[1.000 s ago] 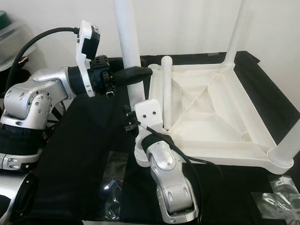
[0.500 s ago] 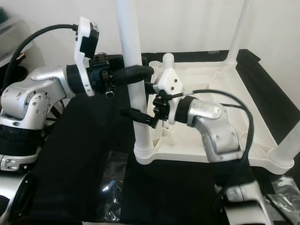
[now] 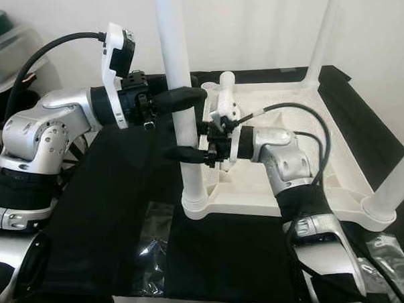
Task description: Building children table
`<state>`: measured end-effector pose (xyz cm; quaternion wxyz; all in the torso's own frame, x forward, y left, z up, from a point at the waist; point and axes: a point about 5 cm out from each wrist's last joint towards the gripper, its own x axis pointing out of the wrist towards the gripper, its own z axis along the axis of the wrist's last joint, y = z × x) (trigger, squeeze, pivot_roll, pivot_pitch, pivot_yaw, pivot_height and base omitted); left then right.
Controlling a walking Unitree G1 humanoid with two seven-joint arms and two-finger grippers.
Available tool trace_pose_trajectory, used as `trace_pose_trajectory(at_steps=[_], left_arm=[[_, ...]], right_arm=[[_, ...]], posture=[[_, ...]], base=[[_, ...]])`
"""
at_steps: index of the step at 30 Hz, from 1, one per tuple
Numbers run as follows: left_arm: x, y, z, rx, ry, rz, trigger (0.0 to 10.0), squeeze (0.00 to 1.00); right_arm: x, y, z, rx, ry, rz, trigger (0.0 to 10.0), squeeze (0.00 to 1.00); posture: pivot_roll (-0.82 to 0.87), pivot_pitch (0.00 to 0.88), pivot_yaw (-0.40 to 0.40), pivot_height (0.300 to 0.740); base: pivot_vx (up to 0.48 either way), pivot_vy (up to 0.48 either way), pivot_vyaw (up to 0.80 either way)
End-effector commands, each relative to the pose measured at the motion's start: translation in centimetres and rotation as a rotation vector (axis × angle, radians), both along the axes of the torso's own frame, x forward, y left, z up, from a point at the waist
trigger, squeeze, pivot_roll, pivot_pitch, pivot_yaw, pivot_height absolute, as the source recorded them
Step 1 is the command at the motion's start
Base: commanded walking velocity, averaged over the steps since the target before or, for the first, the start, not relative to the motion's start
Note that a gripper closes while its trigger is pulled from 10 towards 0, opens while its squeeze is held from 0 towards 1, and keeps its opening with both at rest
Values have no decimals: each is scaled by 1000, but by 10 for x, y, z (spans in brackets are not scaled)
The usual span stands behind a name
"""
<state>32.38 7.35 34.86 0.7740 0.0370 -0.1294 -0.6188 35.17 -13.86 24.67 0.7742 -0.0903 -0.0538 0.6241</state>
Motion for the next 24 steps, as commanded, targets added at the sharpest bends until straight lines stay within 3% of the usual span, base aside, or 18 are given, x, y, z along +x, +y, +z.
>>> trace_pose_trajectory(at_steps=[1, 10, 11, 12, 19, 20, 21, 22, 23, 24], left_arm=[[-5, -1, -5, 44, -4, -43, 0, 0], [-3, -3, -2, 27, -16, -42, 0, 0], [-2, -3, -1, 17, -9, -31, 1725, 0], [0, -2, -1, 9, -4, -17, 10000, 1000], [4, 4, 2, -12, -7, 26, 10000, 1000], [7, 9, 3, -20, -9, 61, 10000, 1000], [9, 15, 4, -32, -10, 99, 10000, 1000], [9, 15, 4, -32, -10, 99, 10000, 1000], [11, 21, 4, -41, -5, 129, 10000, 639], [13, 29, 2, -49, 11, 155, 10000, 0]], right_arm=[[6, -12, -12, -33, 35, -111, 0, 0], [14, -25, -16, -6, 16, -240, 0, 0], [15, -26, -17, -6, 10, -258, 0, 0], [15, -28, -18, 0, 9, -289, 0, 0], [12, -31, -21, 35, 18, -413, 0, 0], [7, -27, -29, 44, 53, -512, 0, 0], [3, -21, -38, 78, 97, -711, 0, 0], [3, -21, -38, 78, 97, -711, 0, 0], [-3, -23, -46, 153, 95, -1051, 0, 0], [-32, 0, -72, 178, 201, -1151, 0, 0]], posture=[[-7, 57, 69, 740], [-19, 55, 73, 740], [-20, 55, 74, 740], [-22, 55, 74, 740], [-28, 57, 67, 740], [-37, 62, 53, 740], [-39, 62, 47, 740], [-39, 62, 47, 740], [-38, 63, 46, 740], [-32, 68, 51, 740]], base=[[0, 0, 0], [0, 0, 0], [0, 0, 0], [0, 0, 0], [0, 0, 0], [0, 0, 0], [0, 0, 0], [0, 0, 0], [0, 0, 0], [0, 0, 0]])
